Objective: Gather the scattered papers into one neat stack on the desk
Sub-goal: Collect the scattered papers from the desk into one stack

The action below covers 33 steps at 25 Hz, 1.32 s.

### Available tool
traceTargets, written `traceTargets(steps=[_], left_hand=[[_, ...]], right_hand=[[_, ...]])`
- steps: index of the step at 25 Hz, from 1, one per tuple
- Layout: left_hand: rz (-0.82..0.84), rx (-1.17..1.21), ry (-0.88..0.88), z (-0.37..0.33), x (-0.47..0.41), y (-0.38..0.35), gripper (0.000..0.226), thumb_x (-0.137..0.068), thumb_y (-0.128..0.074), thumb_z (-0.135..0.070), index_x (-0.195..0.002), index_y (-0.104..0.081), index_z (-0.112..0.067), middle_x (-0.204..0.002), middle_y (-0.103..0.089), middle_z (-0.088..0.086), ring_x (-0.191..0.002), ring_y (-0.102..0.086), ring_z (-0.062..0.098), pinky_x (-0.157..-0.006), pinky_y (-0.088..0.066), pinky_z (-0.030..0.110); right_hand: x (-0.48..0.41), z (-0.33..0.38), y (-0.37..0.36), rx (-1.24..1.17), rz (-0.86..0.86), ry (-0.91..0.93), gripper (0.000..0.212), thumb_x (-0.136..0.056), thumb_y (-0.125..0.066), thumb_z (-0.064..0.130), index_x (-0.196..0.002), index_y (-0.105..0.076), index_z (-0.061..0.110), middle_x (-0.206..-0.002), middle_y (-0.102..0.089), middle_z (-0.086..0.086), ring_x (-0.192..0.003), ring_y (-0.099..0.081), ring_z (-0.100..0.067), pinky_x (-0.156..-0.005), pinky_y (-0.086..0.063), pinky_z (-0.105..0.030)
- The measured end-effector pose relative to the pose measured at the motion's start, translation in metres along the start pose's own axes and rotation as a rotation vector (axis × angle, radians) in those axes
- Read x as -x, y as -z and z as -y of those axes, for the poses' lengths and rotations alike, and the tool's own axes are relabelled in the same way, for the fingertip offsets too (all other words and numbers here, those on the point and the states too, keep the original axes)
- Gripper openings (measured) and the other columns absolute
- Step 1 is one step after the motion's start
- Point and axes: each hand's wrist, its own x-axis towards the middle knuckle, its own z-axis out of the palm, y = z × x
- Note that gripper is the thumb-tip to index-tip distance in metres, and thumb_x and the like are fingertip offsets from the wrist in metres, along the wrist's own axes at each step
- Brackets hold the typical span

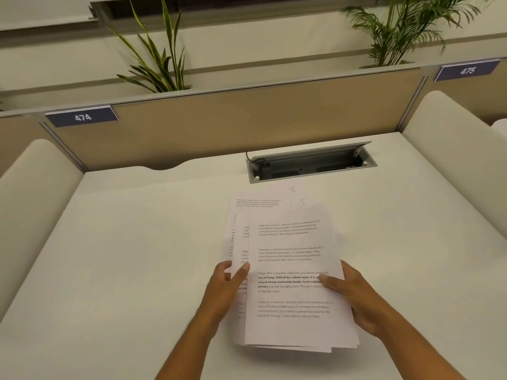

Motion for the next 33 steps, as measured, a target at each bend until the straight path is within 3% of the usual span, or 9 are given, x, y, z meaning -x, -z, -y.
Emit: traceTargets(steps=[3, 7, 12, 15, 18, 21, 24, 27, 33], left_hand=[[0.232, 0.186, 0.018, -0.003, 0.004, -0.035, 0.036, -0.105, -0.065, -0.042, -0.139, -0.066, -0.029, -0.128, -0.081, -0.006, -0.114, -0.079, 0.018, -0.098, -0.064, 0.043], [0.079, 0.186, 0.125, 0.004, 0.005, -0.083, 0.029, -0.109, -0.055, -0.018, -0.135, -0.067, -0.023, -0.118, -0.084, -0.001, -0.103, -0.083, 0.023, -0.094, -0.066, 0.051], [0.029, 0.312, 0.120, -0.006, 0.002, -0.103, 0.031, -0.108, -0.049, -0.012, -0.124, -0.070, -0.029, -0.111, -0.085, -0.007, -0.096, -0.084, 0.019, -0.073, -0.068, 0.038], [0.016, 0.206, 0.080, -0.016, -0.010, -0.111, 0.024, -0.105, -0.054, -0.017, -0.116, -0.071, -0.029, -0.113, -0.084, -0.005, -0.094, -0.083, 0.016, -0.074, -0.065, 0.033], [-0.230, -0.034, -0.041, -0.032, -0.040, -0.096, 0.009, -0.102, -0.067, -0.025, -0.108, -0.072, -0.022, -0.118, -0.078, 0.006, -0.099, -0.074, 0.021, -0.082, -0.058, 0.033], [-0.485, -0.379, -0.025, -0.044, -0.078, -0.061, 0.048, -0.097, -0.077, -0.033, -0.138, -0.064, -0.010, -0.142, -0.063, 0.017, -0.128, -0.062, 0.036, -0.108, -0.051, 0.048], [-0.533, -0.664, 0.138, -0.048, -0.105, -0.042, 0.085, -0.088, -0.077, -0.060, -0.148, -0.051, -0.004, -0.152, -0.052, 0.020, -0.141, -0.048, 0.042, -0.112, -0.044, 0.055], [-0.509, -0.775, 0.220, -0.049, -0.118, -0.052, 0.099, -0.076, -0.075, -0.078, -0.140, -0.051, -0.006, -0.149, -0.048, 0.016, -0.140, -0.044, 0.039, -0.112, -0.041, 0.052], [-0.546, -0.795, 0.265, -0.056, -0.122, -0.101, 0.107, -0.064, -0.085, -0.077, -0.137, -0.048, -0.009, -0.146, -0.045, 0.013, -0.138, -0.043, 0.037, -0.111, -0.040, 0.050]], right_hand=[[0.003, 0.003, 0.004, 0.031, 0.061, -0.046, 0.051, -0.098, -0.077, 0.023, -0.146, -0.059, 0.025, -0.139, -0.073, -0.010, -0.125, -0.071, -0.040, -0.105, -0.055, -0.062], [-0.004, 0.005, 0.012, 0.051, -0.073, -0.062, 0.040, -0.099, -0.072, 0.008, -0.138, -0.064, 0.016, -0.126, -0.079, -0.016, -0.111, -0.077, -0.042, -0.098, -0.059, -0.065], [-0.006, 0.008, 0.040, 0.118, -0.118, -0.077, 0.038, -0.101, -0.064, 0.000, -0.137, -0.065, 0.014, -0.124, -0.080, -0.014, -0.109, -0.078, -0.040, -0.098, -0.059, -0.063], [-0.010, 0.010, 0.047, 0.183, -0.194, -0.044, 0.038, -0.102, -0.060, -0.001, -0.134, -0.067, 0.017, -0.118, -0.083, -0.008, -0.101, -0.081, -0.035, -0.093, -0.063, -0.060], [-0.009, 0.029, 0.070, 0.182, -0.263, 0.020, 0.038, -0.102, -0.063, 0.003, -0.134, -0.068, 0.024, -0.117, -0.083, -0.005, -0.100, -0.082, -0.033, -0.091, -0.064, -0.057], [-0.008, 0.051, 0.110, 0.141, -0.328, 0.051, 0.041, -0.101, -0.064, 0.003, -0.137, -0.068, 0.024, -0.122, -0.082, -0.008, -0.105, -0.080, -0.038, -0.095, -0.061, -0.061], [-0.007, 0.069, 0.150, 0.076, -0.376, 0.063, 0.042, -0.099, -0.066, 0.003, -0.137, -0.068, 0.022, -0.122, -0.081, -0.011, -0.104, -0.080, -0.040, -0.090, -0.063, -0.060], [-0.011, 0.081, 0.176, 0.027, -0.417, 0.068, 0.042, -0.098, -0.066, 0.002, -0.134, -0.069, 0.023, -0.121, -0.082, -0.010, -0.103, -0.080, -0.040, -0.082, -0.065, -0.053], [-0.041, 0.098, 0.196, 0.159, -0.492, 0.053, 0.037, -0.098, -0.062, -0.003, -0.114, -0.074, 0.029, -0.115, -0.082, -0.007, -0.099, -0.079, -0.035, -0.074, -0.064, -0.042]])
